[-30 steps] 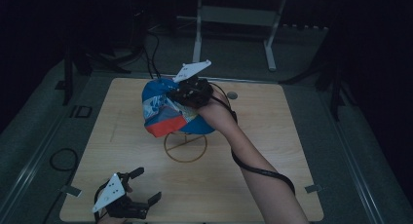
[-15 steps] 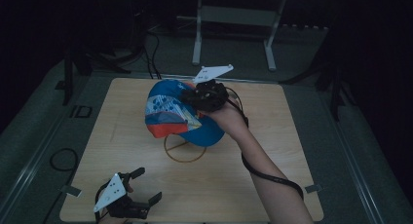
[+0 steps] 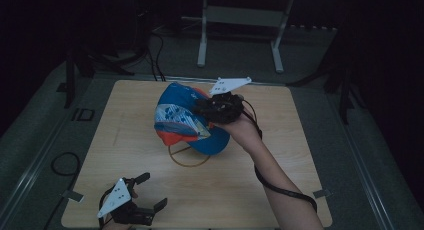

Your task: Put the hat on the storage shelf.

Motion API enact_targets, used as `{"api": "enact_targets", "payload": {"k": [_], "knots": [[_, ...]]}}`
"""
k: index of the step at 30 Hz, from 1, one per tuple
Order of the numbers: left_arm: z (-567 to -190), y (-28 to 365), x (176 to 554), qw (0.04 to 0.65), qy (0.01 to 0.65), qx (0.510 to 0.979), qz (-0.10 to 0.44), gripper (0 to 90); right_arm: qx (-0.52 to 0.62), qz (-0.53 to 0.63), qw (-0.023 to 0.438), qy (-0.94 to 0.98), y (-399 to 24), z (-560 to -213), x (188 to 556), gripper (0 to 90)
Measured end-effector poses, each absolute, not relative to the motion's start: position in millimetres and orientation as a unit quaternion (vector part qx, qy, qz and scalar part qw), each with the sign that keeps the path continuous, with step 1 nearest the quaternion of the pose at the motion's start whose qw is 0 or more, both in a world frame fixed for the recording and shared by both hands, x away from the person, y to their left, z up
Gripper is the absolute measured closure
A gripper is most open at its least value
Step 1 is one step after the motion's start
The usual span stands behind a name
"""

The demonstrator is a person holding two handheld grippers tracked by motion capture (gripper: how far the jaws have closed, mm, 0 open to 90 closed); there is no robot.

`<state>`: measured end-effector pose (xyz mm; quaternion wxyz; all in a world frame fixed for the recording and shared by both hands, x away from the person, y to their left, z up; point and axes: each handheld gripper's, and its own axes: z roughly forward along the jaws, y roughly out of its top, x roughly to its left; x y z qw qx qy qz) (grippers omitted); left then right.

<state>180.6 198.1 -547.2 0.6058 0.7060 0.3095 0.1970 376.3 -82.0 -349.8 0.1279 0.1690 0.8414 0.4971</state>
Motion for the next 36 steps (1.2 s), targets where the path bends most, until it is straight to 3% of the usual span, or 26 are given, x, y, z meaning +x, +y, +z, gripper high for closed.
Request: {"api": "enact_targets", "payload": {"k": [11, 21, 28, 36], "knots": [[-547.7, 199.0, 180.6, 0.607, 0.311, 0.704, 0.198, 1.6, 0.179, 0.512, 0.13, 0.83, -109.5, -358.5, 362.5, 61.3], [-549.6, 201.1, 183.0, 0.61, 0.316, 0.699, 0.2, 1.6, 0.201, 0.523, 0.151, 0.814, -148.6, -370.8, 349.9, 36.8], [-551.5, 198.9, 184.2, 0.602, 0.32, 0.703, 0.205, 1.6, 0.207, 0.535, 0.134, 0.808, -169.7, -390.1, 344.9, 18.3], [-553.5, 200.7, 185.7, 0.599, 0.327, 0.701, 0.209, 1.6, 0.209, 0.534, 0.105, 0.813, -182.5, -423.7, 339.7, 14.4]]}}
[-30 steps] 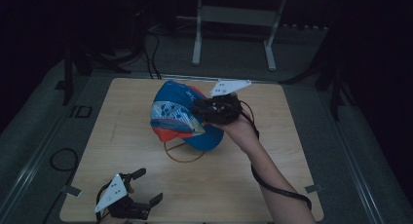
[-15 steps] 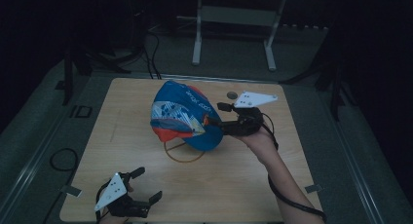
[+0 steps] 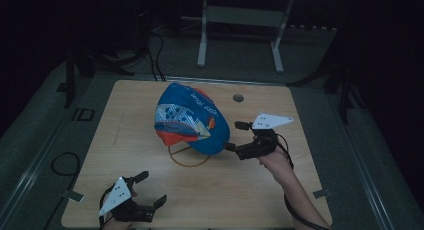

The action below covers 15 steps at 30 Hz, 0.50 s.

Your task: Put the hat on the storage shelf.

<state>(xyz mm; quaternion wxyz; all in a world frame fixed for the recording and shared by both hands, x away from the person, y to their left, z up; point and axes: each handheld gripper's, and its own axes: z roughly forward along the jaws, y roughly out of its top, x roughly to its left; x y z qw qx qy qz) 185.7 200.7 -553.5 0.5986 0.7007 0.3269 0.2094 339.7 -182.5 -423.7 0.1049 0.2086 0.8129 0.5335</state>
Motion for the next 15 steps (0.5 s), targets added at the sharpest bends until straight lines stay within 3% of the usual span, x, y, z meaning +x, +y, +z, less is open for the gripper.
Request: {"api": "enact_targets", "payload": {"k": [15], "knots": [[-559.8, 204.0, 189.1, 0.587, 0.338, 0.706, 0.21, 1.7, 0.222, 0.524, 0.109, 0.815, -204.5, -470.0, 332.8, 14.0]]}}
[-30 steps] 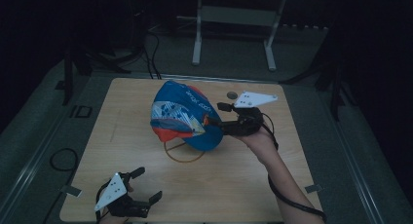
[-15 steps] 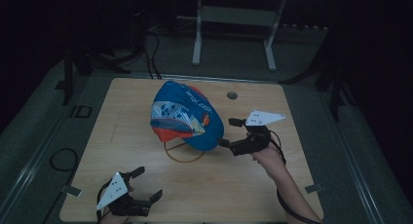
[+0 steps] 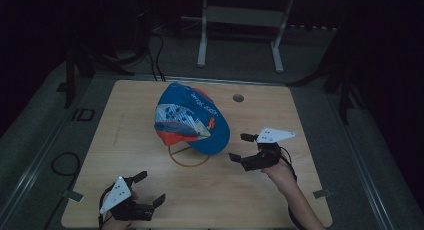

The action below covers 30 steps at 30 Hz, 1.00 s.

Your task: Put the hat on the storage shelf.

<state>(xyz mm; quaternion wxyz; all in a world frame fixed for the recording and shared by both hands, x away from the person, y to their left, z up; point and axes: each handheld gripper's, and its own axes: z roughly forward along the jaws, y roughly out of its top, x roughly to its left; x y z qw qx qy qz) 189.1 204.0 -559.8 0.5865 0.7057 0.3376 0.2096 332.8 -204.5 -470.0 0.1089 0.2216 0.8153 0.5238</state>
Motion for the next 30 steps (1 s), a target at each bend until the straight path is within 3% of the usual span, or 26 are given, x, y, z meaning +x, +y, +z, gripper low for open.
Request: {"api": "enact_targets", "payload": {"k": [23, 30], "knots": [[-561.0, 203.3, 189.9, 0.586, 0.342, 0.705, 0.207, 1.7, 0.214, 0.498, 0.069, 0.837, -233.0, -541.6, 320.1, 14.1], [-561.4, 203.0, 190.1, 0.585, 0.341, 0.707, 0.206, 1.7, 0.204, 0.493, 0.069, 0.843, -234.1, -548.6, 316.6, 14.2]]}}
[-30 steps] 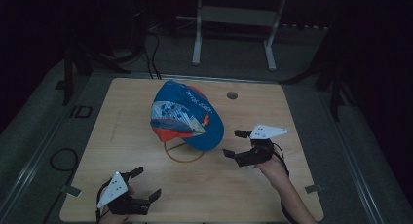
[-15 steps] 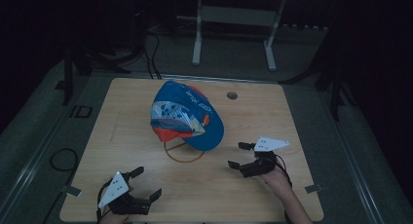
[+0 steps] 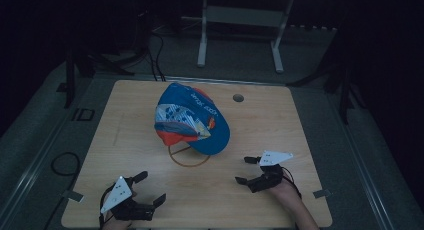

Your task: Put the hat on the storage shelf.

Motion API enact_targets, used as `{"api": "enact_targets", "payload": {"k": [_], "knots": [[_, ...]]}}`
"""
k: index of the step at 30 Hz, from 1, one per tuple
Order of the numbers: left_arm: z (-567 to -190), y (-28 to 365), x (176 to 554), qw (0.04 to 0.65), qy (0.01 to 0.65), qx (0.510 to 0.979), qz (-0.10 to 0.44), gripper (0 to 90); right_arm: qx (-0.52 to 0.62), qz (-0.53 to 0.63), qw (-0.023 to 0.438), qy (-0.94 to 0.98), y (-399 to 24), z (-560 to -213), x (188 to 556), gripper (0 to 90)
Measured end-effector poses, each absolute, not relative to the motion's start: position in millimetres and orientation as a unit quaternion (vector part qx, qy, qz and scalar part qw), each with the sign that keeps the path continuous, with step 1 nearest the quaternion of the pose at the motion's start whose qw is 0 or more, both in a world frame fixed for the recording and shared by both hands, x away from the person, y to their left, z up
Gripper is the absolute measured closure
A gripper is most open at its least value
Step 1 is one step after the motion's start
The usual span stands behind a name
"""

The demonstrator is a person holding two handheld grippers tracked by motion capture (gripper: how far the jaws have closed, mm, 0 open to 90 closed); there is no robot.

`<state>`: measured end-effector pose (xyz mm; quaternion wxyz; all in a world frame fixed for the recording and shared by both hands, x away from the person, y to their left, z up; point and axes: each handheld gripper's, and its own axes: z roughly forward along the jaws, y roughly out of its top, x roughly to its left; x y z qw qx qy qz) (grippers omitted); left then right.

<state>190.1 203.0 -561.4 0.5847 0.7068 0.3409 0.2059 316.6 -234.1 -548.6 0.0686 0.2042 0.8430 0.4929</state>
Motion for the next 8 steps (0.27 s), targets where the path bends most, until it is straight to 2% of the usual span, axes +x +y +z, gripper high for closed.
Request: {"api": "enact_targets", "payload": {"k": [8], "knots": [[-561.5, 203.7, 189.3, 0.586, 0.34, 0.706, 0.205, 1.7, 0.204, 0.494, 0.074, 0.842, -235.1, -549.9, 315.6, 14.3]]}}
